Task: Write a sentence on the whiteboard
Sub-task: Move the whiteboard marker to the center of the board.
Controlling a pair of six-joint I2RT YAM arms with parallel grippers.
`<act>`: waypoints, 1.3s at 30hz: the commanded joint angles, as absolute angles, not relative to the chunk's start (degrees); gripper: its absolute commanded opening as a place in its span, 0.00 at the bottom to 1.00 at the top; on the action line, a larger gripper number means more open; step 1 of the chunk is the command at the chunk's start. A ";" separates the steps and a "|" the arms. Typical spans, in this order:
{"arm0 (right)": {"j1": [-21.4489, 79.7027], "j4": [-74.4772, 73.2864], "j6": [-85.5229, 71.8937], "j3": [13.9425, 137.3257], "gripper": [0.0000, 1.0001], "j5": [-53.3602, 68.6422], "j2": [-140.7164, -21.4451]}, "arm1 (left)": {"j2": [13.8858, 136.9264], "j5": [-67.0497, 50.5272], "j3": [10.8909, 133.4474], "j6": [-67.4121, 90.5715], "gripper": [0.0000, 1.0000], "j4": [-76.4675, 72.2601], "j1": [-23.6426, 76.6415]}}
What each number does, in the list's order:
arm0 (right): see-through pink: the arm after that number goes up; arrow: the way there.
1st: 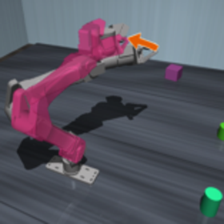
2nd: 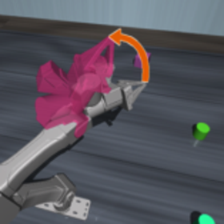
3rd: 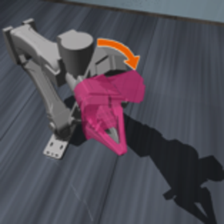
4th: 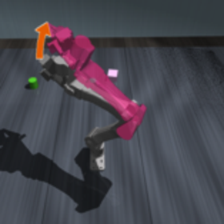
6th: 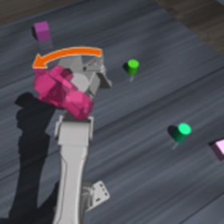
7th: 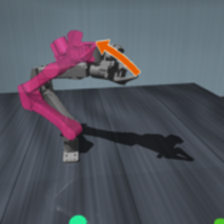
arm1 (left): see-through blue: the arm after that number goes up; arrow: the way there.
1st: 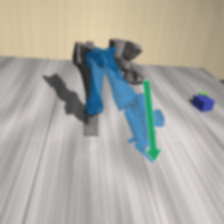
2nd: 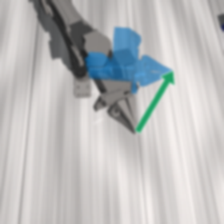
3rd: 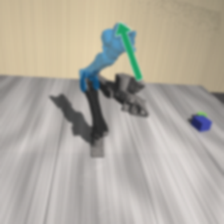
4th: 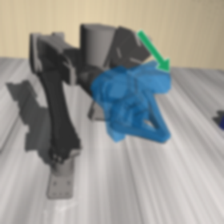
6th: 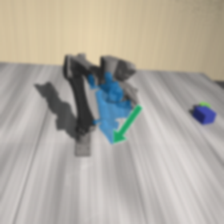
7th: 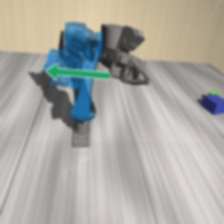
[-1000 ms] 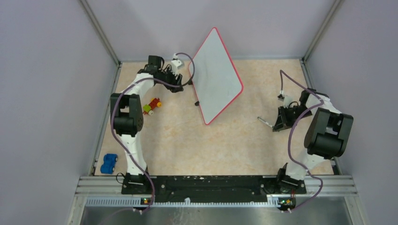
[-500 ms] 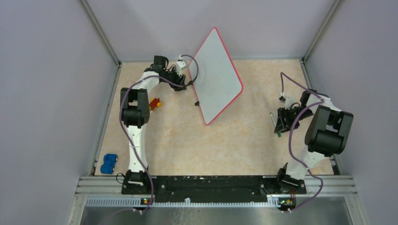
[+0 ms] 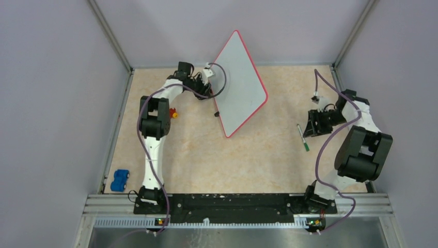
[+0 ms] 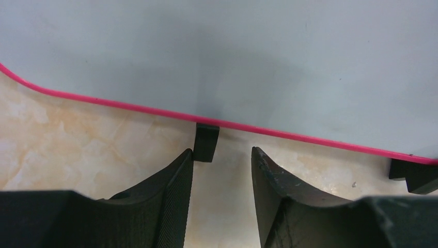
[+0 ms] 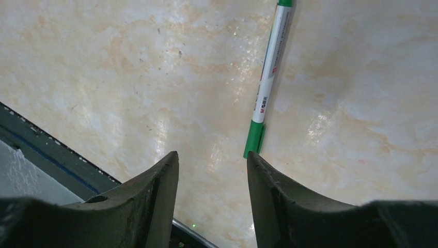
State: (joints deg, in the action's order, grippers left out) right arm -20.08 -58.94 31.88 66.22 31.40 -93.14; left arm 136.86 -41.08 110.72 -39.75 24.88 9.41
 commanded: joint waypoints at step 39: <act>-27.92 -62.17 28.64 72.63 0.68 39.74 -77.10 | 117.21 -40.42 82.25 -34.08 0.34 15.84 25.82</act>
